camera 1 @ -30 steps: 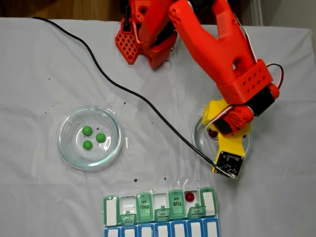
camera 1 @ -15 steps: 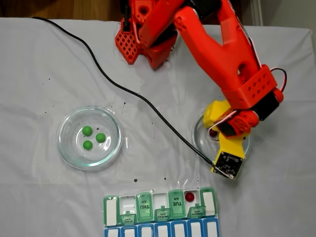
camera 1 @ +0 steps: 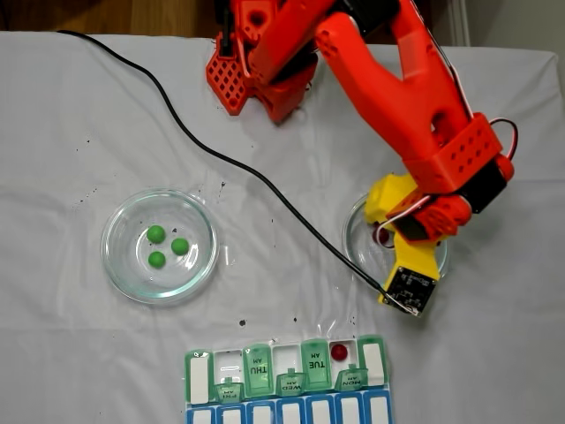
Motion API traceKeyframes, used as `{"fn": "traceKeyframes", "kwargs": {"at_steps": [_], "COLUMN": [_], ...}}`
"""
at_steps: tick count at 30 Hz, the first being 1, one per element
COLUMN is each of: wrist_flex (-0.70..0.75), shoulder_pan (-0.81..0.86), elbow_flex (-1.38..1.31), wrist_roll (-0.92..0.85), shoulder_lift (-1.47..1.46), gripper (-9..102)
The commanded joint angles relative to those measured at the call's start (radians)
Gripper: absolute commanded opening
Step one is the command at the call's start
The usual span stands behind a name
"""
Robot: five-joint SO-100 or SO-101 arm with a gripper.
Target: Sort medicines into box.
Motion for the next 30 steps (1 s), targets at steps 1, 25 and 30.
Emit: {"fn": "traceKeyframes", "kwargs": {"at_steps": [1, 25, 30], "wrist_flex": [0.015, 0.037, 0.000], "shoulder_pan": [-0.032, -0.023, -0.003], "elbow_flex": [0.014, -0.018, -0.006], "wrist_roll": [-0.012, 0.021, 0.064], "shoulder_lift": [0.020, 0.049, 0.196], "gripper": [26, 0, 0]}}
